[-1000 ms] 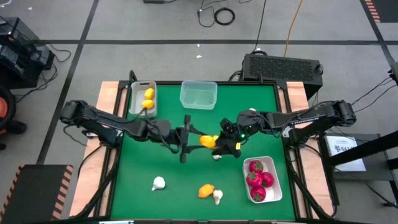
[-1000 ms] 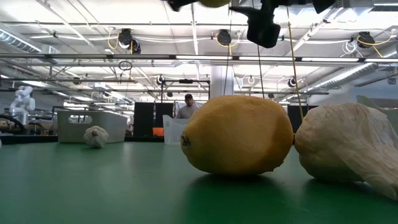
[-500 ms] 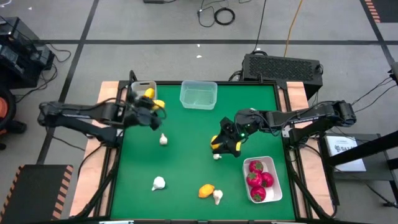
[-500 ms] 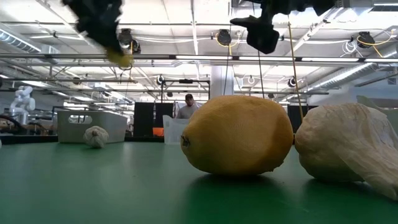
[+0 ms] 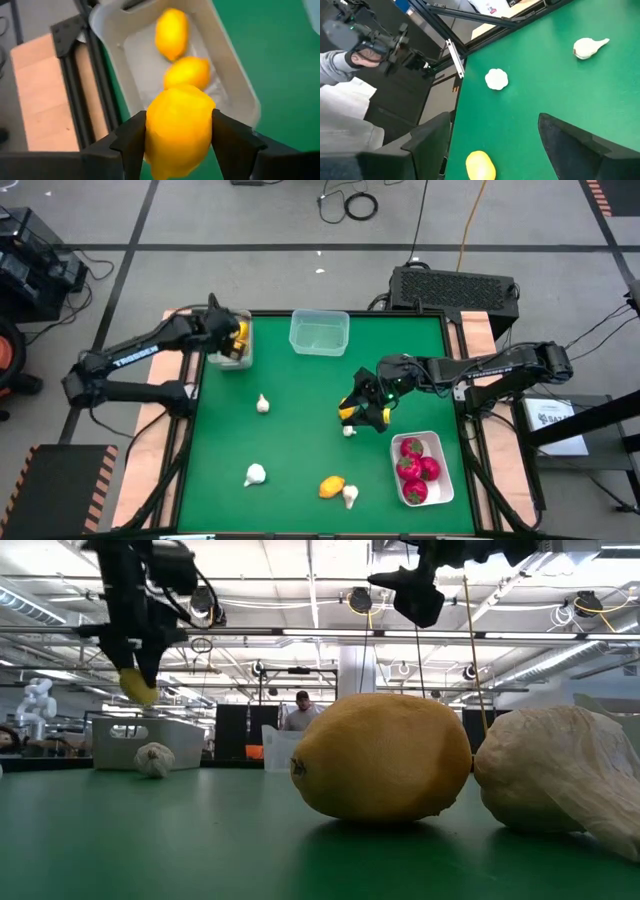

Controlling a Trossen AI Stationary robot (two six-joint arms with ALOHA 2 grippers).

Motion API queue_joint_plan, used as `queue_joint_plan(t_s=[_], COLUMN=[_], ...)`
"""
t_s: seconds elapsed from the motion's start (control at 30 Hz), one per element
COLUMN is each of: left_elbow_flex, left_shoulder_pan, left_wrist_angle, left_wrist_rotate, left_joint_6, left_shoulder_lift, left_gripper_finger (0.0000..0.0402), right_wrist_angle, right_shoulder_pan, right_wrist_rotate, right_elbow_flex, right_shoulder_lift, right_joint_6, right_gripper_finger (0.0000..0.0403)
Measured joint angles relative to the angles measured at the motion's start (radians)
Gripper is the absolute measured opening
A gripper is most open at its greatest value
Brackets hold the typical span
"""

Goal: Sort produce into baskets
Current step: Put the yellow lemon into the gray bin

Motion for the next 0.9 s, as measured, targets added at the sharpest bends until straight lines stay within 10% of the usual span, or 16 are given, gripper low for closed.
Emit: queue_joint_plan(t_s=[0.3,0.9], left_elbow_flex=[0.0,0.032], left_shoulder_pan=[0.204,0.226], left_wrist_angle=[0.086,0.079], left_wrist_rotate=[0.032,0.001], left_joint_6=[0.117,0.207], left_shoulder_lift=[0.165,0.259], left_gripper_finger=[0.0208,0.0301], right_wrist_angle=[-0.091,-0.14], right_shoulder_pan=[0.004,0.035], right_wrist_rotate=[-0.003,-0.002], right_elbow_flex=[0.0,0.0], right_shoulder_lift=[0.0,0.0], right_joint_6=[-0.007,0.088], right_gripper_finger=[0.0293,0.0293])
